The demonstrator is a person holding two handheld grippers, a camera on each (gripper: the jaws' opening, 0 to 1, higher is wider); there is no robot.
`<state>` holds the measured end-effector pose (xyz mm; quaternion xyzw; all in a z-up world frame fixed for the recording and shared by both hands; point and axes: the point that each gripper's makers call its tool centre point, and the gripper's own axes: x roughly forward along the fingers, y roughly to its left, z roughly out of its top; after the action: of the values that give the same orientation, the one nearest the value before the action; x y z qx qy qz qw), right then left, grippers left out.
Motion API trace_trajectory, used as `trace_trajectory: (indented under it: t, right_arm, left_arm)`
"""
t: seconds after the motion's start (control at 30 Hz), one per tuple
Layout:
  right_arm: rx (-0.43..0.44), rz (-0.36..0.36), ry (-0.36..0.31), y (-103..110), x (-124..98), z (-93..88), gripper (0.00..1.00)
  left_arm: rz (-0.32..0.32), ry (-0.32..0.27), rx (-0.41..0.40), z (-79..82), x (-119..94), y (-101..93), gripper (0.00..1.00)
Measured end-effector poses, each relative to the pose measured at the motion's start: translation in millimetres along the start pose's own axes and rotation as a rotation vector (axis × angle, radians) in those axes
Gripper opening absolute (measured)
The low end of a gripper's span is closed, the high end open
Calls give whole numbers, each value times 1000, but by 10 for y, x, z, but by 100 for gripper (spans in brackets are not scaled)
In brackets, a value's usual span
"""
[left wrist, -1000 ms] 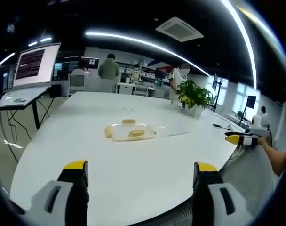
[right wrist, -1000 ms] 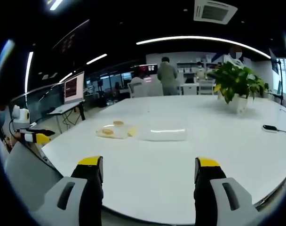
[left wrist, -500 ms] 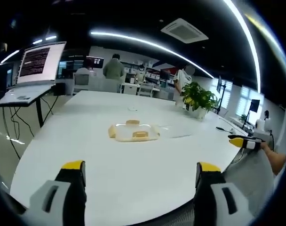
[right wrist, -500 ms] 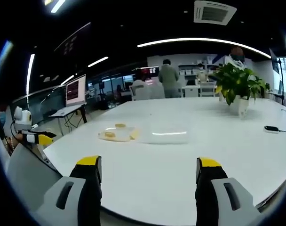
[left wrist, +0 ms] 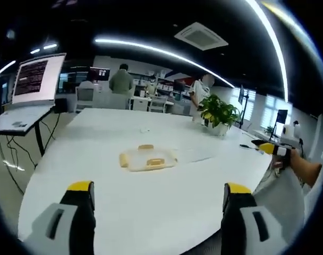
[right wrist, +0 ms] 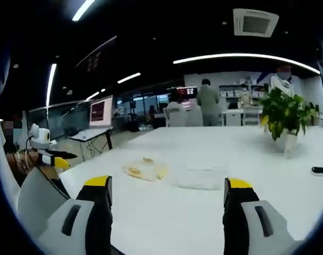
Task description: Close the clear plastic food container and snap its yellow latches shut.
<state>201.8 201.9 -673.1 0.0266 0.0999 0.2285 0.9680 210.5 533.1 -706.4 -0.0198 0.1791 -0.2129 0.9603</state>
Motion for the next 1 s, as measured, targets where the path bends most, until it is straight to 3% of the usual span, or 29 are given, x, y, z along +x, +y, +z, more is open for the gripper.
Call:
trace_trajectory:
  t: [0.23, 0.3, 0.5, 0.63, 0.67, 0.73, 0.83, 1.0]
  right_arm:
    - [-211, 48, 92, -2, 264, -14, 82]
    - [-265, 62, 111, 11, 329, -25, 80]
    - [-269, 107, 109, 33, 513, 62, 80]
    - [-315, 118, 106, -18, 619, 217, 79]
    - [-317, 121, 100, -34, 642, 269, 79]
    - [-313, 125, 89, -64, 674, 352, 79]
    - [-310, 121, 88, -108, 705, 406, 78]
    - [-331, 127, 88, -133, 740, 464, 78]
  left_arm:
    - [26, -61, 257, 522, 134, 216, 99]
    - [34, -38, 288, 583, 186, 284, 99]
    - [45, -69, 413, 911, 354, 426, 99]
    - [55, -122, 585, 1236, 456, 522, 99]
    - [66, -156, 602, 1363, 472, 555, 99]
    - [57, -202, 554, 1519, 486, 571, 99]
    - [60, -202, 498, 1717, 501, 646, 99]
    - [22, -225, 511, 1981, 515, 603, 99]
